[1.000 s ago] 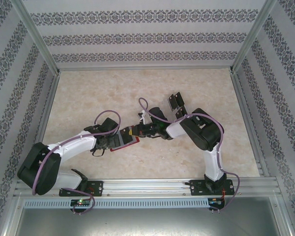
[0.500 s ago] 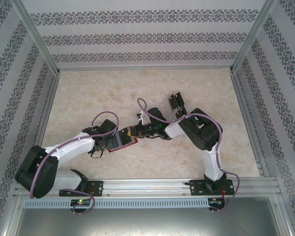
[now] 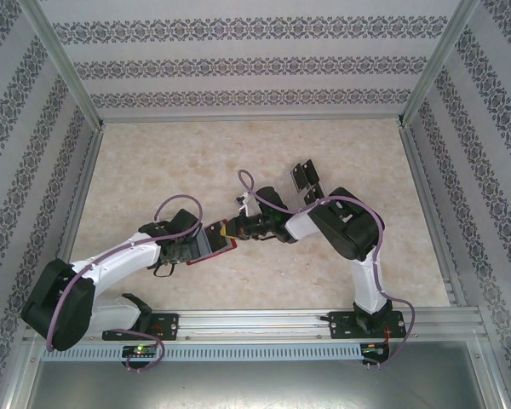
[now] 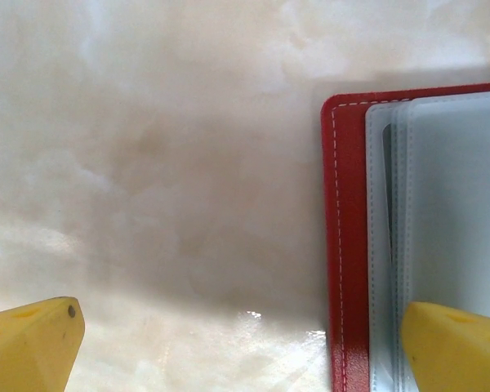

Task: Put the credit cards into the card holder

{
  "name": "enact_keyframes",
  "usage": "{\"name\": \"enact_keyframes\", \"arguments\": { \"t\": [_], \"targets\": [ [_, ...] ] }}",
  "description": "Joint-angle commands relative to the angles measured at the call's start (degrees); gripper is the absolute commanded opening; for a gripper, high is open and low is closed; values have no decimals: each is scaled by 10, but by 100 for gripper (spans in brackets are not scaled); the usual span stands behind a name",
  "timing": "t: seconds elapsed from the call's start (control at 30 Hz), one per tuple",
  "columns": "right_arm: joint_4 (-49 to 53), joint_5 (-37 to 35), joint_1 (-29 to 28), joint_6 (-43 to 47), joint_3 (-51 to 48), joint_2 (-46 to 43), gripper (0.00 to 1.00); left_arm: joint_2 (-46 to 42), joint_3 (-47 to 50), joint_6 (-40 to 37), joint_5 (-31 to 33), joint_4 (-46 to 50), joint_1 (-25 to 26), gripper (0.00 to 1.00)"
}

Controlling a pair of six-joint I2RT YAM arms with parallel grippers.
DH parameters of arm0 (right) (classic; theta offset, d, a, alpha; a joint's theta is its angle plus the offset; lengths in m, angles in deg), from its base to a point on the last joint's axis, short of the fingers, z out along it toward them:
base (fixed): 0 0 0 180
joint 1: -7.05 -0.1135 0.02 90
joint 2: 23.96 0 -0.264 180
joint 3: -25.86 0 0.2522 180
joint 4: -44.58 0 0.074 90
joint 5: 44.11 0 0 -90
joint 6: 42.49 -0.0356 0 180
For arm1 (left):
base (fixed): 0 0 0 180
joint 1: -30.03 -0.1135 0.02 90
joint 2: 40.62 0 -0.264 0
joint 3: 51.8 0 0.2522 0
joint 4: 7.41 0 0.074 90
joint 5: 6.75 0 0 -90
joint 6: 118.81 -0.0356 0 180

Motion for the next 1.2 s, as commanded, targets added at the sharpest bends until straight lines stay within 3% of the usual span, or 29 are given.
{"name": "enact_keyframes", "arguments": {
  "t": [0.0,0.47,1.17],
  "targets": [
    [-23,12,-5,-3,8,9,0,-13,-7,2,23,22,4,100],
    [-31,17,-6,-13,11,4,0,37,16,4,20,-21,2,100],
    [-54,17,-10,-31,18,21,0,6,32,23,22,0,2,100]
  ]
}}
